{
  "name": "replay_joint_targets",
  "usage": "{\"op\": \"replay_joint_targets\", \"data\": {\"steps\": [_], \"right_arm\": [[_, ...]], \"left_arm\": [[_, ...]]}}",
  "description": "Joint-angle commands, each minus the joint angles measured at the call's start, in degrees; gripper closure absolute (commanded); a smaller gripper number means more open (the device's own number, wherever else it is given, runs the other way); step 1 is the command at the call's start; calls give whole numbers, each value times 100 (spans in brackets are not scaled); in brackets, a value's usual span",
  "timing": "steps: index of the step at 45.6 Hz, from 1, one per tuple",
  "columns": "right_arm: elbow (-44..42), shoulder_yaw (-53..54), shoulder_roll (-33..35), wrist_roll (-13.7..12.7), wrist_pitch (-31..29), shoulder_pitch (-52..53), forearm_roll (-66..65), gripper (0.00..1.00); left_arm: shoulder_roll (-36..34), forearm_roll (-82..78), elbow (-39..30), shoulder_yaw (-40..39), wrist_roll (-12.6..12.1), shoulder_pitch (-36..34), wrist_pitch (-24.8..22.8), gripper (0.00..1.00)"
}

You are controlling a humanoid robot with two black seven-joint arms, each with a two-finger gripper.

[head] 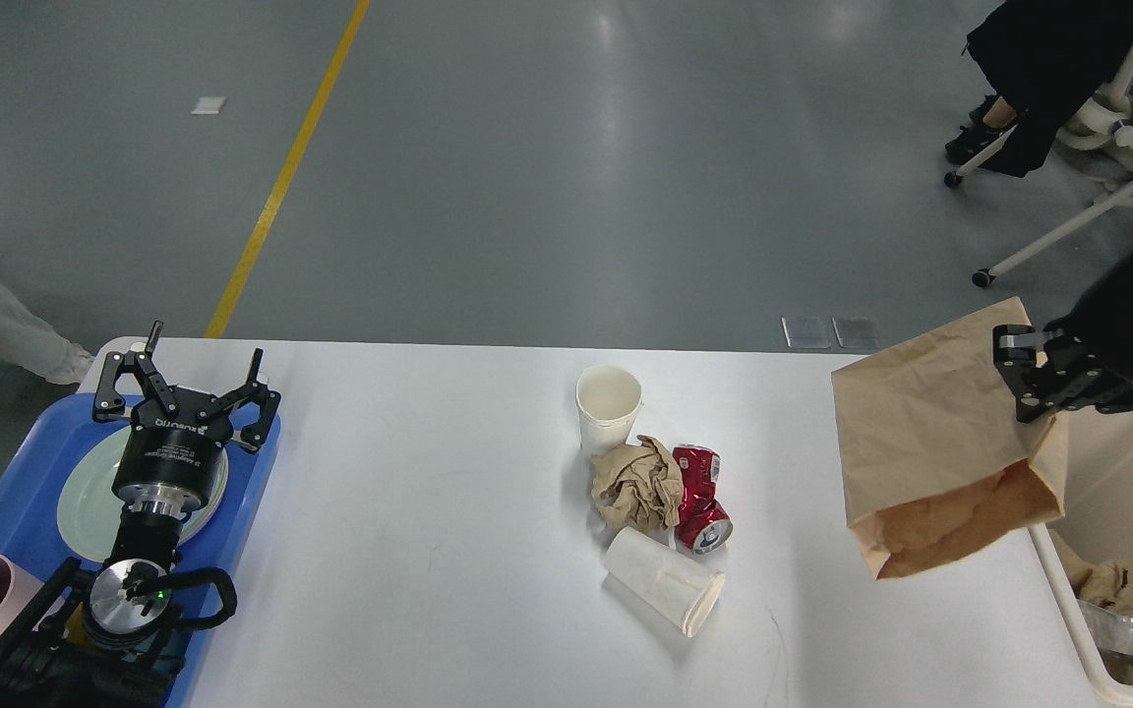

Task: Tidy desktop
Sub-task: 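Lift the brown paper bag with the right gripper and drop it in the bin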

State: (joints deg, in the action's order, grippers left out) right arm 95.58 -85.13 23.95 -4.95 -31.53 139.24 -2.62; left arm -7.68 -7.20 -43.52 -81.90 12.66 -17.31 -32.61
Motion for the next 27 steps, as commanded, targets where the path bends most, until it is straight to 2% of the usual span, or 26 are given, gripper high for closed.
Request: {"op": "replay_joint_targets", "data": {"steps": [1,9,14,21,27], "right_arm": [[435,-513,5,292,-91,349,-19,100],[426,-804,75,372,-64,358,-46,100],[277,-1058,478,363,41,323,-81,100],[-162,-1471,1523,328,594,-142,-335,100],[-1277,-1367,2552,310,674,-1125,-959,100]], "left_arm": [[-5,-1,1,-2,0,-9,9,3],[4,-1,1,-2,0,0,9,3],[-5,-1,1,-2,0,0,0,3],[-5,-1,1,-2,0,0,9,3],[-5,-1,1,-2,0,0,9,3]]}}
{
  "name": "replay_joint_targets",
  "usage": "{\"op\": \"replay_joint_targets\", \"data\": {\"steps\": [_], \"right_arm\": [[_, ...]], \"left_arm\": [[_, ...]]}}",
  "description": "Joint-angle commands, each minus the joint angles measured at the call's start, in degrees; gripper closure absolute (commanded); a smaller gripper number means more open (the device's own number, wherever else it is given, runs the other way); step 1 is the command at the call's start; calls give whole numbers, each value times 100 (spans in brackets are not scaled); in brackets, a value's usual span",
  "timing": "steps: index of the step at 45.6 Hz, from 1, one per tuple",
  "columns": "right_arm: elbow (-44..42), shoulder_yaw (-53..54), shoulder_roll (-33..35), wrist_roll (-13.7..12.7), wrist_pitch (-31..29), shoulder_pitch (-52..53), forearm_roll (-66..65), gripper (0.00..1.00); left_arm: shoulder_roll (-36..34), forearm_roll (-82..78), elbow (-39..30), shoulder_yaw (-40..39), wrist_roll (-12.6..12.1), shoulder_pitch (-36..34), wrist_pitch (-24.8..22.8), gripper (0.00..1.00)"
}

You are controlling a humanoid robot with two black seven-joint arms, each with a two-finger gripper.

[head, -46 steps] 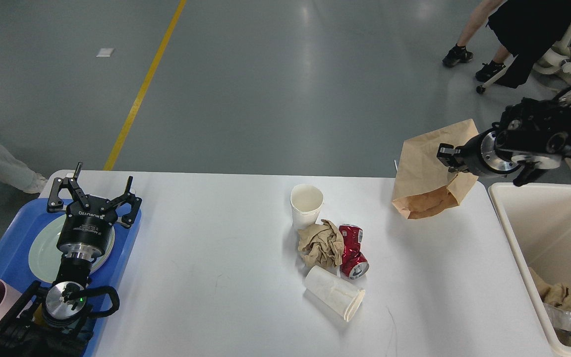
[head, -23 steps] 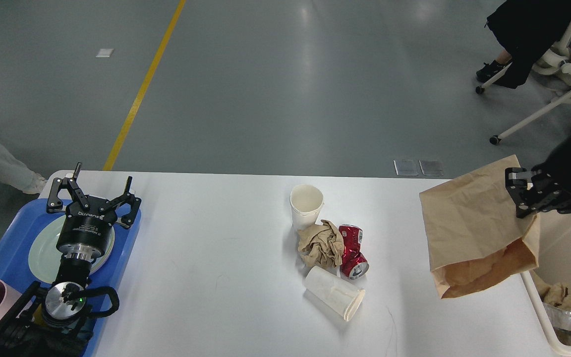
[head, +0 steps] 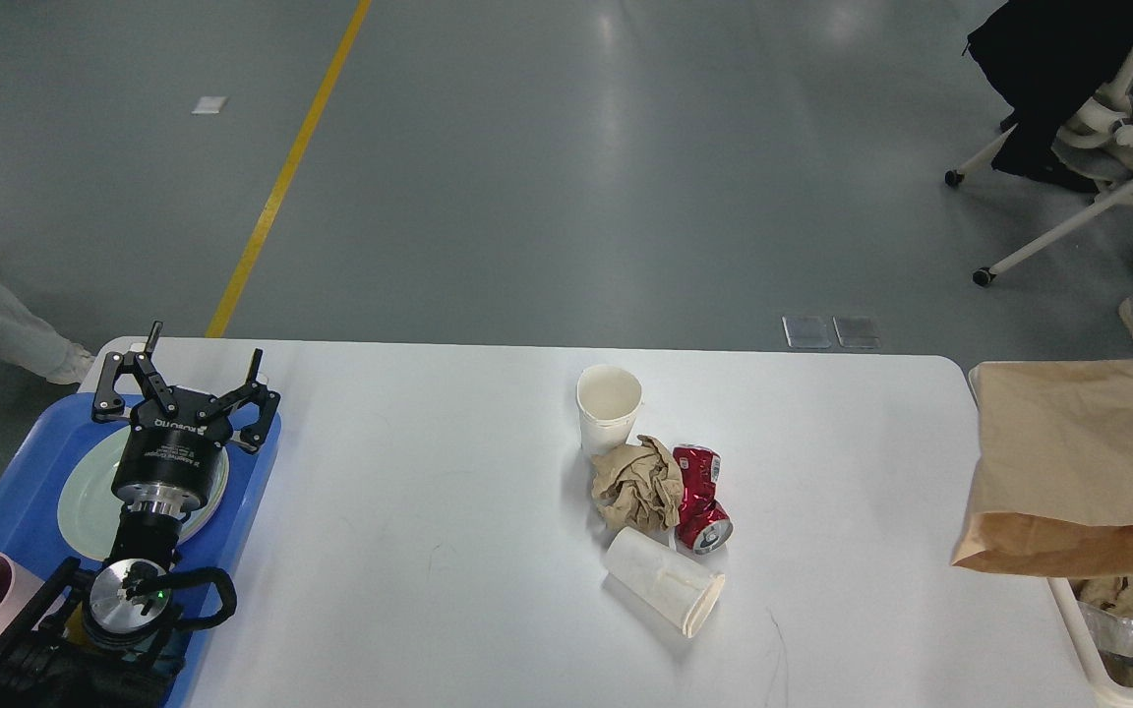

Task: Tidy desktop
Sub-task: 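Lift the brown paper bag with the right gripper and drop it in the bin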

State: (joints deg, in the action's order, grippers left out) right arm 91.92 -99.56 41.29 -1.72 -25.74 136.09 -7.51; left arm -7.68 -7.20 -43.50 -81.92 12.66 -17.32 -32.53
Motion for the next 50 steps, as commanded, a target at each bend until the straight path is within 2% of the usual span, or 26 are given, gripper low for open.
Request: {"op": "replay_joint_targets", "data": {"steps": [1,7,15,22,30,34,42,50], "right_arm": [[-1165,155,924,-13,104,-1021,-514,100],[-2870,1278,1408,22,148,-3032,-585,100],[-4725,3528,1303,14,148,-5801,-585,100],[-6333,4743,557,5,201,-7578,-594,100],[-8144,5218,-638,5,350,-9274,-515,100],[-8794,5367,-1200,5,656,-9986,-515,100],[-8814,5403,-1448,-4,1282,-10269,-506,100],[-8814,5420,-1641,-4,1396,-10392,-506,100]], "left_arm": [[-5,8,0,0,0,0,1,3],[-5,-1,0,0,0,0,1,3],[4,-1,0,0,0,-8,1,3],[4,-1,0,0,0,-8,1,3],[4,-1,0,0,0,-8,1,3],[4,8,0,0,0,0,1,3],[4,8,0,0,0,0,-8,3],[4,-1,0,0,0,0,1,3]]}}
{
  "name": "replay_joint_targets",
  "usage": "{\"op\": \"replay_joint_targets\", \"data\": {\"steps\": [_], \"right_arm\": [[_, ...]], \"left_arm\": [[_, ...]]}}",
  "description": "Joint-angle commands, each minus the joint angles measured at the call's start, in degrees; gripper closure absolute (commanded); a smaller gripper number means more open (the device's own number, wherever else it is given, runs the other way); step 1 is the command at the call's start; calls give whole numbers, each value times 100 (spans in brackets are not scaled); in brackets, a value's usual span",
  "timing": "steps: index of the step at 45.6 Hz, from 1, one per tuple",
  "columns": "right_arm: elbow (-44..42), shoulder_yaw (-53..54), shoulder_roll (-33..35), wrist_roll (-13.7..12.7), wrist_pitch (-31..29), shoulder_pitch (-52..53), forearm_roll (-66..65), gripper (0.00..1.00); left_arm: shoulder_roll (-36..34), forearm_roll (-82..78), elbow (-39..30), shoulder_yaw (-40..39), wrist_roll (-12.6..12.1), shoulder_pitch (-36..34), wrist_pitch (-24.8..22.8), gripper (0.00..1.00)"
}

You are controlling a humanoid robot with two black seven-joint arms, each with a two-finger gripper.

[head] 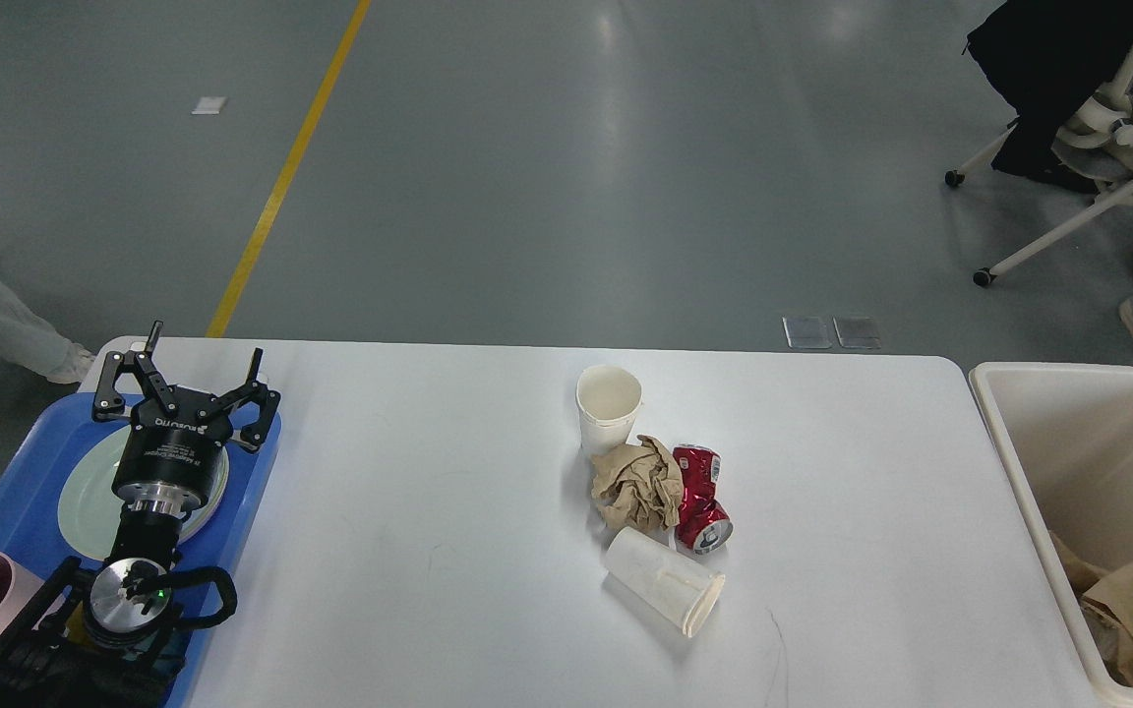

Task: Tidy desktop
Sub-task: 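Lift the brown paper bag with the right gripper and drop it in the bin, then raise the right gripper out of the bin toward the white plastic cup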

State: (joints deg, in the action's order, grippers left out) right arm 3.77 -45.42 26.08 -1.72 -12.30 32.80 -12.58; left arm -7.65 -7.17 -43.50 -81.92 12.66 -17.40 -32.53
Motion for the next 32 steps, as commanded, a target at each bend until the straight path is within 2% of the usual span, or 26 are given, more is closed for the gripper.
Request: {"op": "replay_joint_targets", "data": {"steps": [1,15,16,18,19,21,22,26,32], "right_arm": [[1,7,-182,-4,61,-72,1,100],[-8,59,-446,-21,219,-98,1,100],[-17,59,-446,-12,271,-98,1,95],[-8,59,-446,-12,429,-107,1,72],[-8,59,-446,-4,535,-107,1,57],[-8,59,-455,5,798,-133,1,17],[1,59,-455,5,947,-151,1,1],[45,68,-464,5,1265,-177,1,0],[45,68,-446,5,1256,-177,1,0]], "left_arm": [[0,-4,-1,0,0,9,-8,3],[0,-4,-1,0,0,9,1,3],[0,-4,-1,0,0,9,1,3],[0,-4,-1,1,0,0,1,3],[0,-4,-1,0,0,0,1,3],[0,5,-1,0,0,0,-8,3],[0,-4,-1,0,0,0,-8,3],[0,-4,-1,0,0,0,-8,3],[0,-4,-1,0,0,0,-8,3]]}}
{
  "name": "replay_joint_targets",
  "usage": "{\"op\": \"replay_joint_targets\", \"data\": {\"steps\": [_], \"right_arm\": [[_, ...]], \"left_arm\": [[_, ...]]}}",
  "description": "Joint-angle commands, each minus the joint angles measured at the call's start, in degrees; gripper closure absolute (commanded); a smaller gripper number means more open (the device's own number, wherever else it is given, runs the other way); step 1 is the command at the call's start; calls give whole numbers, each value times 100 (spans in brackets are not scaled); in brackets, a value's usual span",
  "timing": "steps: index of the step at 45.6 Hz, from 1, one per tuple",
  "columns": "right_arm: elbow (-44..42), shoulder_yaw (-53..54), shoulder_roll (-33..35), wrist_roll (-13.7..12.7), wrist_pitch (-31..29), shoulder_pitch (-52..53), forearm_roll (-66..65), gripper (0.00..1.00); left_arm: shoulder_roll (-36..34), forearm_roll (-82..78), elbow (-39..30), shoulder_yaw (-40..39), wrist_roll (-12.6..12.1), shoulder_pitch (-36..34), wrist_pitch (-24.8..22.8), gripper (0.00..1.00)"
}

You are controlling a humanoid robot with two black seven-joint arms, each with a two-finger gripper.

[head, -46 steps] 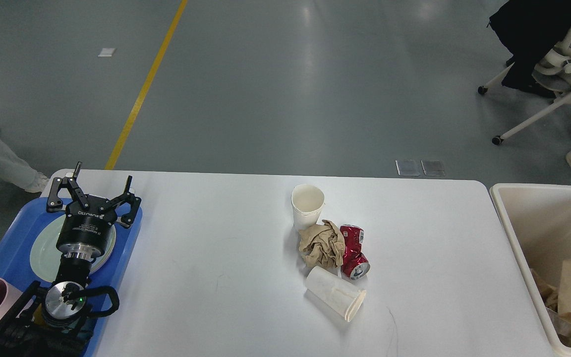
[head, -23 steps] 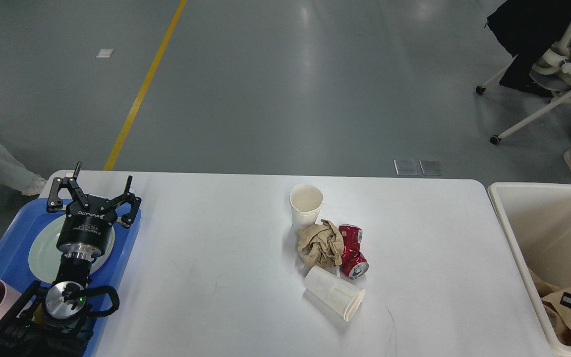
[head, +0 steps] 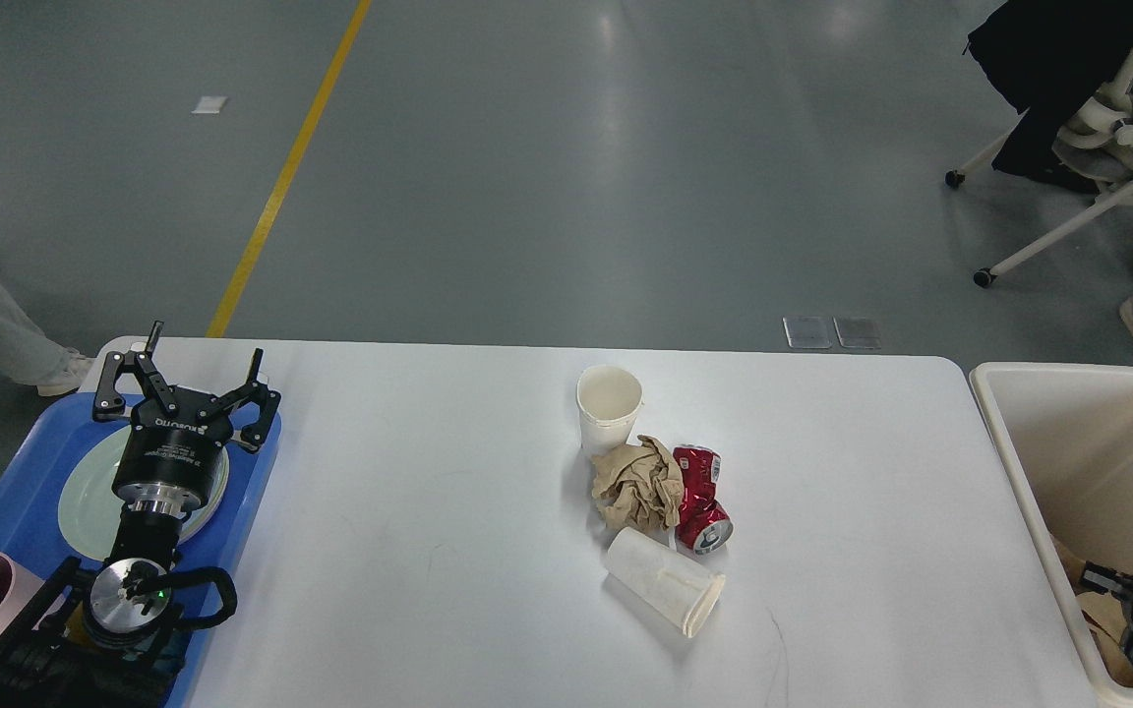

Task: Tidy desktop
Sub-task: 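Raise the right gripper out of the bin toward the white plastic cup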

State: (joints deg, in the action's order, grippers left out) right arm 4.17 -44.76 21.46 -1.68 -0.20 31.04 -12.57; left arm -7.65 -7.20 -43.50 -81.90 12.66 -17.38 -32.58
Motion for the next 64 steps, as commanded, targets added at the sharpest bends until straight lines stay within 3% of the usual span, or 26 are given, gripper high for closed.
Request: {"op": "replay_joint_targets", "data": {"steps": [1,15,25,38,45,52,58,64], "right_arm": [[5,3,25,1,46,-2,0,0],[584,29,367,19,29,446,0,0],[2280,-138,1378,-43,-155,1412,-123,0],[4046,-1867,1783,-201,-1482,3968,-299,0],[5356,-3213,1494,-201,-2817,6033,-281,0],[6279,-3592,844,-210,-4162,7511,-273,0],[7105,-3513,228,-201,-4691,8750,-229,0],[8343,-3224,8,-210,-4691,9865,-71,0]], "left_arm": [[1,-1,0,7,0,-2,-2,3],[1,-1,0,-2,0,-2,-2,3],[1,-1,0,-2,0,7,-2,3],[1,-1,0,7,0,-2,-2,3],[1,-1,0,7,0,-2,-2,3],[1,-1,0,7,0,7,-2,3],[1,8,0,-2,0,7,6,3],[1,8,0,-2,0,7,6,3]]}}
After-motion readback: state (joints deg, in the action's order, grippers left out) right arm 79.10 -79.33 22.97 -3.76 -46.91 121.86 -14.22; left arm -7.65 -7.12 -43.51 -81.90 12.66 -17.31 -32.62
